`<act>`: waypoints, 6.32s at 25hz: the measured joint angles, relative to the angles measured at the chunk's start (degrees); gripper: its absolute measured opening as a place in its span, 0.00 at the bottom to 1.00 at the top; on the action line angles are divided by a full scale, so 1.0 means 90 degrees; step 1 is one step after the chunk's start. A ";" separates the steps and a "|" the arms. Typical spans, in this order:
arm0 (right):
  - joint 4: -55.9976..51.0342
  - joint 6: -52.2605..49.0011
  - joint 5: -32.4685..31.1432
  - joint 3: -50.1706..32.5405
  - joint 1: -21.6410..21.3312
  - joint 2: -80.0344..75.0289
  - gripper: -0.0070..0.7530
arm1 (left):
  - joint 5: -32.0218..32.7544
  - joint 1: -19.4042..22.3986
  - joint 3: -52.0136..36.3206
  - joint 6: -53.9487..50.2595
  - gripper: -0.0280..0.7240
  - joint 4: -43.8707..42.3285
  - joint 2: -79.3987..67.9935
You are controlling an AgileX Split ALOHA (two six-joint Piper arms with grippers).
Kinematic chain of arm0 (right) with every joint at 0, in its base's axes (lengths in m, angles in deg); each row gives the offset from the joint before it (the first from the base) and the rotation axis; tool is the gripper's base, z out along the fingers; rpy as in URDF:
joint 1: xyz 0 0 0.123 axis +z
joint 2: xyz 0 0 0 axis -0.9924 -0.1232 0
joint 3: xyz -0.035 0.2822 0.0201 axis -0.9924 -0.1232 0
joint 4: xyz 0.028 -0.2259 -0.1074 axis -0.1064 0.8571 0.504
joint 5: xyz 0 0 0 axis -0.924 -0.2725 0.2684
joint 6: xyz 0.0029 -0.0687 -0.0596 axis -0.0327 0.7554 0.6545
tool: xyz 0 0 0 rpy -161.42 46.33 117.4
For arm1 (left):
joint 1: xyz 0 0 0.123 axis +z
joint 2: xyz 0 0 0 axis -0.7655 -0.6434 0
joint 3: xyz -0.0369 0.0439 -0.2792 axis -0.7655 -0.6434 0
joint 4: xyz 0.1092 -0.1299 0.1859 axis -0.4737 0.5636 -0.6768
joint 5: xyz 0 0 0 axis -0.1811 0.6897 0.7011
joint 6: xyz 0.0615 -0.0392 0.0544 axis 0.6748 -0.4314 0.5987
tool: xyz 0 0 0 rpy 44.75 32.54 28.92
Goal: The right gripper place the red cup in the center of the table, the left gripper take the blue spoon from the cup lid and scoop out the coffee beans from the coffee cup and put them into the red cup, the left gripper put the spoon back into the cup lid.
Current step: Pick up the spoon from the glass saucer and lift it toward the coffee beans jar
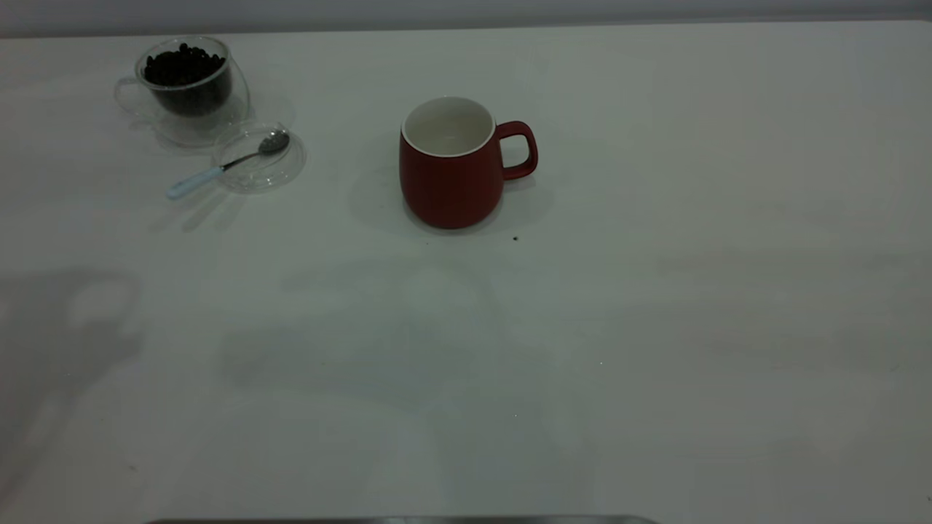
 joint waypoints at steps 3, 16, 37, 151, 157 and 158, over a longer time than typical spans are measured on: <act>0.0000 0.0000 0.0000 0.0000 0.0000 0.0000 0.47 | -0.0122 0.0000 0.0446 -0.0020 0.82 0.0024 -0.0760; 0.0000 0.0000 0.0000 0.0000 0.0000 0.0000 0.47 | 0.0586 0.0441 0.0116 -0.0618 0.82 0.1270 0.0566; 0.0000 0.0000 0.0000 0.0000 0.0000 0.0000 0.47 | -0.4084 0.0453 -0.1851 -0.2518 0.71 0.0865 -0.1324; 0.0000 0.0000 0.0000 0.0000 0.0000 0.0000 0.47 | 0.0370 0.2118 0.3397 0.0937 0.39 -0.0381 -0.1721; 0.0000 0.0000 0.0000 0.0000 0.0000 0.0000 0.47 | 0.1250 0.3692 0.3397 0.5207 0.35 0.4945 -0.3284; 0.0000 0.0000 0.0000 0.0000 0.0000 0.0000 0.47 | 0.1340 0.3767 0.3397 0.5665 0.35 0.5435 -0.3534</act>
